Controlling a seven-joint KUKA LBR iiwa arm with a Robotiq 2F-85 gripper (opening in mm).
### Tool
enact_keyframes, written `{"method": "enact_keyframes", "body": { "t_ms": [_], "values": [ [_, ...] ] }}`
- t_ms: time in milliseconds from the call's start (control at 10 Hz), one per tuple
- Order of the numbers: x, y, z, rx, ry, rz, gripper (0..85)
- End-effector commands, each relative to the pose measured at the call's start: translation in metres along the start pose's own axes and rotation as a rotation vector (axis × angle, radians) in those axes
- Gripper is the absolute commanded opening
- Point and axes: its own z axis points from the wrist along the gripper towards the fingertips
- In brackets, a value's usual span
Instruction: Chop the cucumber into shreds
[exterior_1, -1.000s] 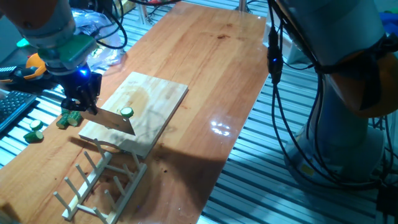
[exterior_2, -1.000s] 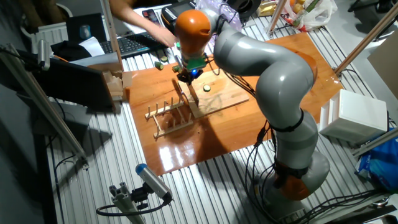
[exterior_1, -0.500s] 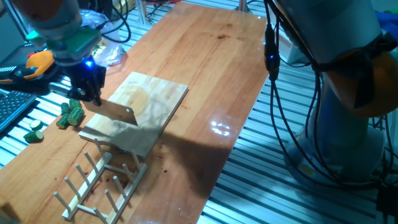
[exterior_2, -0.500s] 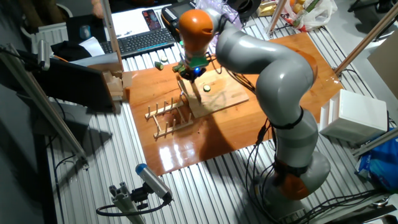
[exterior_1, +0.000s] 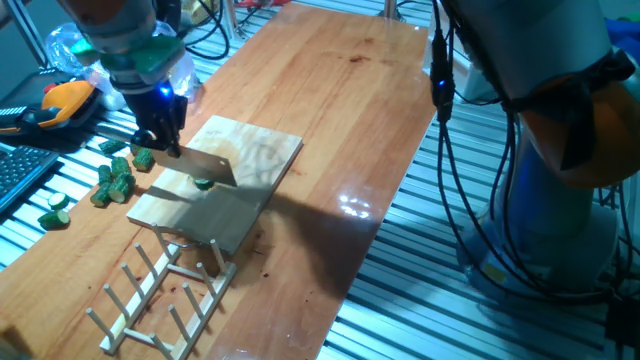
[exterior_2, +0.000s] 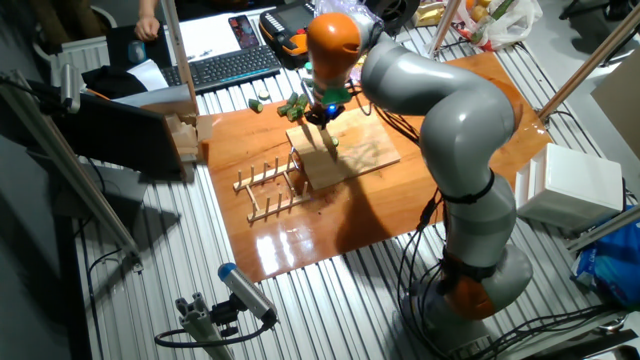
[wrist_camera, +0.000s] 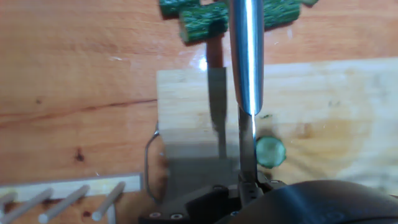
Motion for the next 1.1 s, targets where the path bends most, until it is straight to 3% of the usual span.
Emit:
{"method": "enact_keyframes", "body": {
  "t_ms": [0,300,600,800,1000],
  "values": [
    [-0.003,-0.001,0.005,-0.002,0.002,-0.006,0.0],
    [-0.009,-0.011,0.03,-0.02,-0.01,-0.022,0.0],
    [-0.003,-0.02,0.034,-0.022,0.011,-0.007,0.0],
    [0.003,-0.032,0.046,-0.032,0.006,-0.01,0.0],
    [0.004,-0.032,0.048,-0.04,0.007,-0.009,0.0]
  ]
}}
